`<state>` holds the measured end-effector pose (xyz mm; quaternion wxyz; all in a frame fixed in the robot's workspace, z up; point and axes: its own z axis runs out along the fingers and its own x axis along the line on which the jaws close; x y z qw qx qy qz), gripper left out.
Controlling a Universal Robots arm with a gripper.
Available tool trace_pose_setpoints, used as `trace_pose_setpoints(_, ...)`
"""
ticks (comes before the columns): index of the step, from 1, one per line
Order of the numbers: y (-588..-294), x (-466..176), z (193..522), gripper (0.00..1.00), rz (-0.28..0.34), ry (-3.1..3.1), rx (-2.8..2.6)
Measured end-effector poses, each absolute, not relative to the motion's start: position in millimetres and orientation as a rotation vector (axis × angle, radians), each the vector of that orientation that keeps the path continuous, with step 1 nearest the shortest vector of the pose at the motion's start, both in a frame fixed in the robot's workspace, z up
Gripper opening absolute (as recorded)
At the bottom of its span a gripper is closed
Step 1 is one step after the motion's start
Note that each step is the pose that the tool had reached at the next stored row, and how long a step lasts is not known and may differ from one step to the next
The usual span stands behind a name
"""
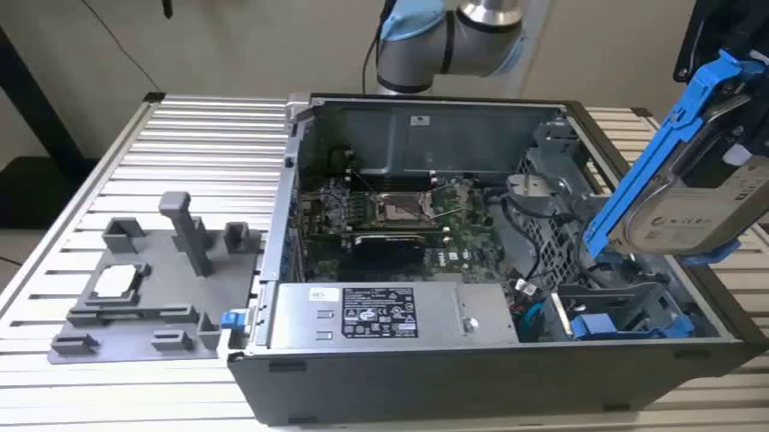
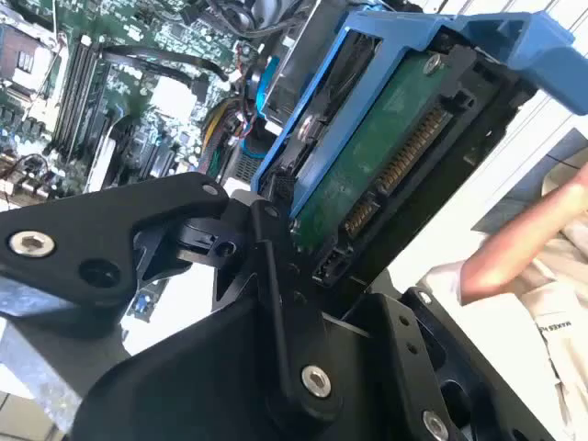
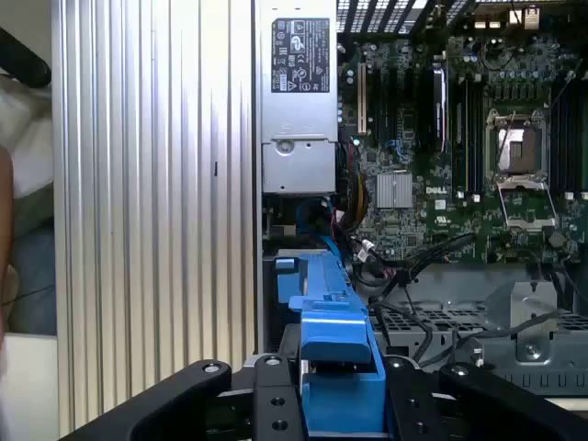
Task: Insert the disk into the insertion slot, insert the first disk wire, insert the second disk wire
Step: 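Insert the disk into the insertion slot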
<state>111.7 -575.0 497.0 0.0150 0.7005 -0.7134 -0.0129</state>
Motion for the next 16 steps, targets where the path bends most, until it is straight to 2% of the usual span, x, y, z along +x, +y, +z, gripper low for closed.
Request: trace_pose_setpoints(16,-575.2,111.9,490.5,0.33,-0.04,-2.22,2.18)
